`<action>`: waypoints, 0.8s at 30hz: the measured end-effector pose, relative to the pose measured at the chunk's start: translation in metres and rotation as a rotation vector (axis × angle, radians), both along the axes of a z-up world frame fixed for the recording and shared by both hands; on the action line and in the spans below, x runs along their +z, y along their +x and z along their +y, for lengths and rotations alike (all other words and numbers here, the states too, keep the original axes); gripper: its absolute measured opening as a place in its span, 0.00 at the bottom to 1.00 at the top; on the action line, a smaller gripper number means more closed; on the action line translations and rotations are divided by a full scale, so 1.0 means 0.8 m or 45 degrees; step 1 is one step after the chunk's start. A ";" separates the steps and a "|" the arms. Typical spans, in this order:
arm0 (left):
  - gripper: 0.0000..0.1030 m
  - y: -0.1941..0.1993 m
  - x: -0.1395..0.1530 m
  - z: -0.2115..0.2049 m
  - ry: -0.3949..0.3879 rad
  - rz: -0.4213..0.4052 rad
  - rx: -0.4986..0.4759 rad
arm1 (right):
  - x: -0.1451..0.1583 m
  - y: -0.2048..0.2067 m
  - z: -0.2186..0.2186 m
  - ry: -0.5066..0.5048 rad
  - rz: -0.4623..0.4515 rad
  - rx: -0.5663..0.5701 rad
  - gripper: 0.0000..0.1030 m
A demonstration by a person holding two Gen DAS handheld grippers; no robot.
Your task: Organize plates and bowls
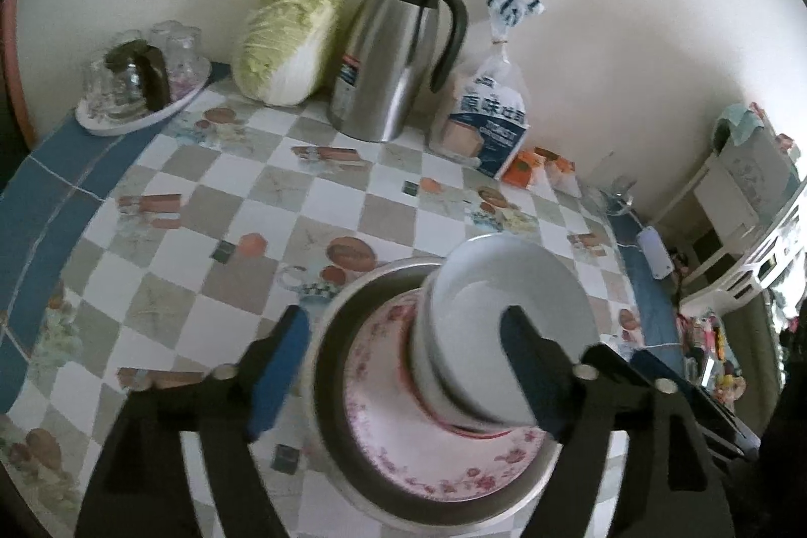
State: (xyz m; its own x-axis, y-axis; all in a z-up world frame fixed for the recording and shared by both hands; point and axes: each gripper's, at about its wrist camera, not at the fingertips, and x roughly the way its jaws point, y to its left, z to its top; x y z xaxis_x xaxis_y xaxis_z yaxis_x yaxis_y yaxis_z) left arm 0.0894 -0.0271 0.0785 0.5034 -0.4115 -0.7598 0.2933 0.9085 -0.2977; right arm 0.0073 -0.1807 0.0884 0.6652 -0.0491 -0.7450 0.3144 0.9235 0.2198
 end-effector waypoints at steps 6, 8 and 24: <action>0.91 -0.017 -0.011 0.008 0.102 -0.034 0.013 | -0.012 -0.020 0.002 -0.037 0.005 -0.012 0.93; 0.94 -0.023 -0.014 0.010 0.133 -0.046 0.008 | -0.015 -0.028 0.005 -0.050 0.004 -0.010 1.00; 0.94 -0.073 -0.039 0.048 0.248 -0.042 0.027 | -0.052 -0.073 0.022 -0.079 0.057 -0.025 1.00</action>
State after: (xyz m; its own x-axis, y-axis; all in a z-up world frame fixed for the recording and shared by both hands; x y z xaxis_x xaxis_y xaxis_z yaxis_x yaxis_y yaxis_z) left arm 0.0307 0.0111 0.0475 0.5364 -0.2469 -0.8070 0.2798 0.9542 -0.1059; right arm -0.0510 -0.1632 0.0466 0.6295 -0.1088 -0.7693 0.3410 0.9284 0.1477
